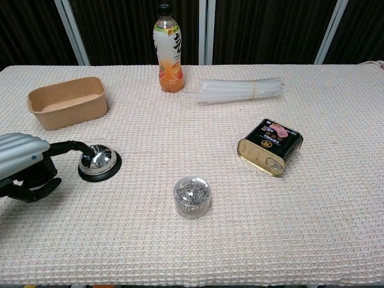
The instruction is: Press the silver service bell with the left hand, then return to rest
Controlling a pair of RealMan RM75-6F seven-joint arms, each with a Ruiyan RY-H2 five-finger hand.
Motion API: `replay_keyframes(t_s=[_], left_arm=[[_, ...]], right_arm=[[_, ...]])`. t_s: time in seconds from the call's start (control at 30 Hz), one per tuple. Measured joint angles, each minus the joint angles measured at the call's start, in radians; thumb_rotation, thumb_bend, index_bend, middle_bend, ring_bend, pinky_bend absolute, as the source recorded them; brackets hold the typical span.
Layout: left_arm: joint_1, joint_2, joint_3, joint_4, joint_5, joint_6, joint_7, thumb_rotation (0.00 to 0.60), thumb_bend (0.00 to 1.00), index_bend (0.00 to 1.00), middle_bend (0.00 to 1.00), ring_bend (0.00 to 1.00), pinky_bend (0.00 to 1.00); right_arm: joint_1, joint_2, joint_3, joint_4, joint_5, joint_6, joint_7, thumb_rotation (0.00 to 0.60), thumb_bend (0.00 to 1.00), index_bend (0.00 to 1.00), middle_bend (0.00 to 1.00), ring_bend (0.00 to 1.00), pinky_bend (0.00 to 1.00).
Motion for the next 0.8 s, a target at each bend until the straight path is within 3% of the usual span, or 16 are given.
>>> replay_keyframes(t_s=[0.43, 0.8], left_arm=[[0.005, 0.038, -0.007, -0.056, 0.026, 0.058, 0.003, 0.600, 0.54, 0.18, 0.87, 0.72, 0.70], [-0.008, 0.012, -0.011, -0.014, -0.006, 0.006, -0.003, 0.600, 0.54, 0.18, 0.87, 0.72, 0.70]], right_arm=[[-0.002, -0.003, 0.000, 0.007, -0.003, 0.003, 0.009, 0.600, 0.29, 0.00, 0.00, 0.00, 0.00], [-0.001, -0.002, 0.003, 0.010, 0.004, -0.001, 0.010, 0.600, 0.29, 0.00, 0.00, 0.00, 0.00]])
